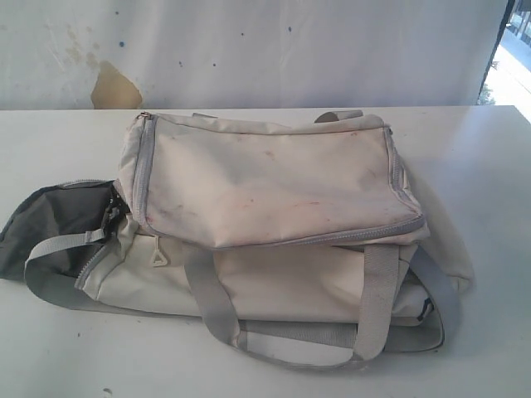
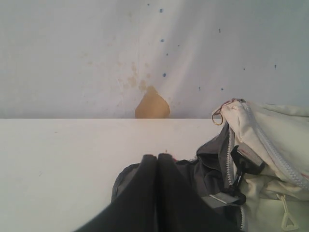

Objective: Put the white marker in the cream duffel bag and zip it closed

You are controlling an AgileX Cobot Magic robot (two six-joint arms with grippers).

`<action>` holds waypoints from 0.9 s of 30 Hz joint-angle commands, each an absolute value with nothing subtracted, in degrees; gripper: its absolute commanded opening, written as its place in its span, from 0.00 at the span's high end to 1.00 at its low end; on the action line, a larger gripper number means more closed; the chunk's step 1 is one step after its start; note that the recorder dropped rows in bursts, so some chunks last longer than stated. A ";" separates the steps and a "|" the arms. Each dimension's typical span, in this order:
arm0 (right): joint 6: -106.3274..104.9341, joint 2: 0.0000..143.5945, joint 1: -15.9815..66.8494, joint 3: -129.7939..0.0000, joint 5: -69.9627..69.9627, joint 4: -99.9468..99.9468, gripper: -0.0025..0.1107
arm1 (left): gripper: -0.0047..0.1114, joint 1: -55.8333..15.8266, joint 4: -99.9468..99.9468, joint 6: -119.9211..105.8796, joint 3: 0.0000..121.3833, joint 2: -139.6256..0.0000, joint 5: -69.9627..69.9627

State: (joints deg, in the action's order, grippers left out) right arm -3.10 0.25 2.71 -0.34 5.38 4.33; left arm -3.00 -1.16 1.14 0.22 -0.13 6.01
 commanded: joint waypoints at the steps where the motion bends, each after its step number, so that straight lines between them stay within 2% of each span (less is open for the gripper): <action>1: -2.75 0.00 2.83 0.00 6.32 4.51 0.98 | 0.96 -2.99 -0.73 1.09 0.00 0.00 6.00; 27: -1.10 0.00 2.83 0.00 6.36 0.39 0.98 | 0.96 -2.99 -0.73 1.09 0.00 0.00 6.00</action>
